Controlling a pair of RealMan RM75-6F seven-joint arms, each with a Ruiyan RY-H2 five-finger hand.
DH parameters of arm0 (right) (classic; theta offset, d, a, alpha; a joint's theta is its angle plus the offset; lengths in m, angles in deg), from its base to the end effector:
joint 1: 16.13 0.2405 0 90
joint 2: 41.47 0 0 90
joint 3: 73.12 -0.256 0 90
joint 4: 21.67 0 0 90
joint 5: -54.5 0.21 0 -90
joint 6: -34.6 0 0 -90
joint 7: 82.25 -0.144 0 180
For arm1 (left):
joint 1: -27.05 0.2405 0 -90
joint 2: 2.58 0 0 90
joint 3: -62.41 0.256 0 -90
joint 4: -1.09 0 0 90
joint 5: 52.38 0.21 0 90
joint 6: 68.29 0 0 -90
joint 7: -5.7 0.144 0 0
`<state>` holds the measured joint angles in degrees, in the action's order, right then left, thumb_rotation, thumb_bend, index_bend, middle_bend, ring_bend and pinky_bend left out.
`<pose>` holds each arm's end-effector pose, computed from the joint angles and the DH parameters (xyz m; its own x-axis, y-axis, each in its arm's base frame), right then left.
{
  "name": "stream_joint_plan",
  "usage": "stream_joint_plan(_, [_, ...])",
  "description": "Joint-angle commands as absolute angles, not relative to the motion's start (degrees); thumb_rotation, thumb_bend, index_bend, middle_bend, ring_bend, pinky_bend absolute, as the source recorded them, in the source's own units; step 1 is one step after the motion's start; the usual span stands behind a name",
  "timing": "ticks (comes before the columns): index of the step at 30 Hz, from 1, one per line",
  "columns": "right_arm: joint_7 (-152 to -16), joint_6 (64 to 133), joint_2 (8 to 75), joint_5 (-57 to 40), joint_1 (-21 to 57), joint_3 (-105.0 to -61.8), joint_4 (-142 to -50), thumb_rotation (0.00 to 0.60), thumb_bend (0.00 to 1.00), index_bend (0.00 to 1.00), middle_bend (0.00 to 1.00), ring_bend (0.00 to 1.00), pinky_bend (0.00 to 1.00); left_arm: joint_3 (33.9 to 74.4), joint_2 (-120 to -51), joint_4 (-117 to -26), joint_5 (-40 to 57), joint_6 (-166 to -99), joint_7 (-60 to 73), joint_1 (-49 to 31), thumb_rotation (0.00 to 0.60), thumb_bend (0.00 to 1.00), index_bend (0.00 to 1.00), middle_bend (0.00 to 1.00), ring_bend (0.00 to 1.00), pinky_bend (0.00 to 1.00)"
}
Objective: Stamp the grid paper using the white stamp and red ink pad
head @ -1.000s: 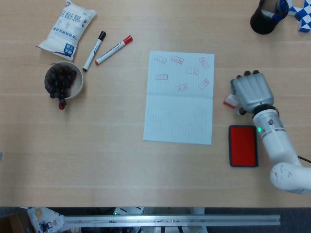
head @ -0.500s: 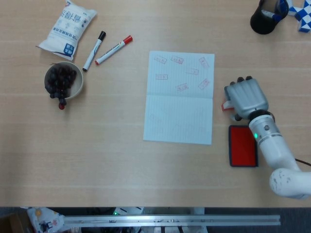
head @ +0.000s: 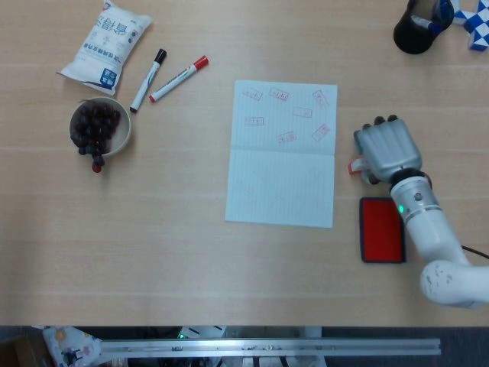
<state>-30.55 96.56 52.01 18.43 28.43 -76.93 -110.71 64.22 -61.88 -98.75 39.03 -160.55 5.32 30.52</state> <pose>-0.1815 -0.3092 -0.0514 0.6807 -0.4075 0.6087 -0.7243 -0.2503 0.6425 -0.2996 0.1195 0.1752 0.3489 0.0130 0.9371 0.9363 0.0375 -0.3492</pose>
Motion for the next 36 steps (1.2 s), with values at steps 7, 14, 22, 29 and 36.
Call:
stream_joint_plan(7, [-30.1, 96.8, 51.9, 19.4, 28.7, -76.8, -111.1, 0.6, 0.26, 0.49, 0.42, 0.27, 0.29, 64.2, -62.0, -98.5, 39.0, -160.4, 5.4, 30.5, 0.6, 0.17, 0.15, 0.12, 0.16, 0.1])
stream_joint_plan(14, [-29.9, 96.7, 52.1, 19.8, 29.0, -76.6, -111.0, 0.6, 0.26, 0.49, 0.42, 0.27, 0.29, 64.2, -61.9, -98.5, 38.9, -160.6, 5.3, 30.7, 0.6, 0.17, 0.15, 0.12, 0.16, 0.1])
stream_joint_plan(22, [-29.9, 96.9, 52.1, 20.1, 29.1, -76.4, -111.0, 0.6, 0.29, 0.52, 0.43, 0.27, 0.29, 64.2, -62.0, -98.4, 38.7, -160.4, 5.3, 30.6, 0.6, 0.17, 0.14, 0.12, 0.16, 0.1])
stream_joint_plan(29, [-29.5, 96.9, 52.2, 20.6, 29.4, -76.3, -110.9, 0.6, 0.32, 0.55, 0.43, 0.27, 0.29, 64.2, -62.1, -98.3, 38.6, -160.3, 5.5, 30.7, 0.6, 0.17, 0.15, 0.12, 0.16, 0.1])
stream_joint_plan(36, [-30.4, 97.0, 50.0, 18.8, 29.2, -75.9, -114.3, 0.6, 0.37, 0.59, 0.46, 0.27, 0.29, 64.1, -61.9, -98.4, 38.5, -160.6, 5.3, 30.8, 0.6, 0.17, 0.15, 0.12, 0.16, 0.1])
